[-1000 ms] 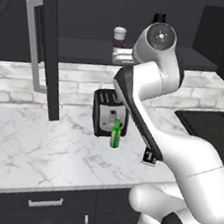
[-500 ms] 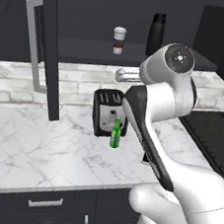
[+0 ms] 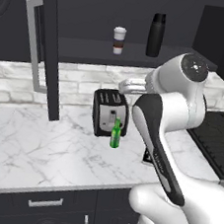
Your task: Sort all alcoholic drinks to one cabinet, and non-alcoholic drinks to the other.
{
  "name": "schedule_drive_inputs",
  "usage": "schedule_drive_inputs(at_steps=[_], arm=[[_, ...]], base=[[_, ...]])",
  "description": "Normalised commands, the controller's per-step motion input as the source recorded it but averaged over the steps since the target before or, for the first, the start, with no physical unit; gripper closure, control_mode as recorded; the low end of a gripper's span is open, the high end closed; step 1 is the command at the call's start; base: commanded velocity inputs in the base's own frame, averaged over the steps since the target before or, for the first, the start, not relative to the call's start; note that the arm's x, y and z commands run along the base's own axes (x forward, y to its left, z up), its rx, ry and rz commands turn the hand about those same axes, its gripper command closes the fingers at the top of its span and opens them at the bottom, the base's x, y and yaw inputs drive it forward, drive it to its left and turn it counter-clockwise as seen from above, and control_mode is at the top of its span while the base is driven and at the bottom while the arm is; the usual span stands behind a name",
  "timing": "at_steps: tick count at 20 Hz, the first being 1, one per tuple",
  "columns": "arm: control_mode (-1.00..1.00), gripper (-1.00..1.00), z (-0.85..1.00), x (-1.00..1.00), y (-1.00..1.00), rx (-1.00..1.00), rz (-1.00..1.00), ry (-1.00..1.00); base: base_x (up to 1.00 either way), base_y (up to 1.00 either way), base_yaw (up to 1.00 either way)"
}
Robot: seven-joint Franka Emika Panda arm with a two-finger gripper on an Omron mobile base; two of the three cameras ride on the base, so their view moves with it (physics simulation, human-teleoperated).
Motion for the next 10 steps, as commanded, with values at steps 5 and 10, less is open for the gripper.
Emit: schedule_drive_inputs(at_steps=[5, 10], arm=[[-1.00, -1.00, -0.23, 0.00, 0.00, 0.02, 0.02, 0.06], [-1.00, -1.00, -0.28, 0.00, 0.00, -0.03, 0.03, 0.07]], base=[[0.00, 0.00, 0.00], [0.00, 0.00, 0.00]])
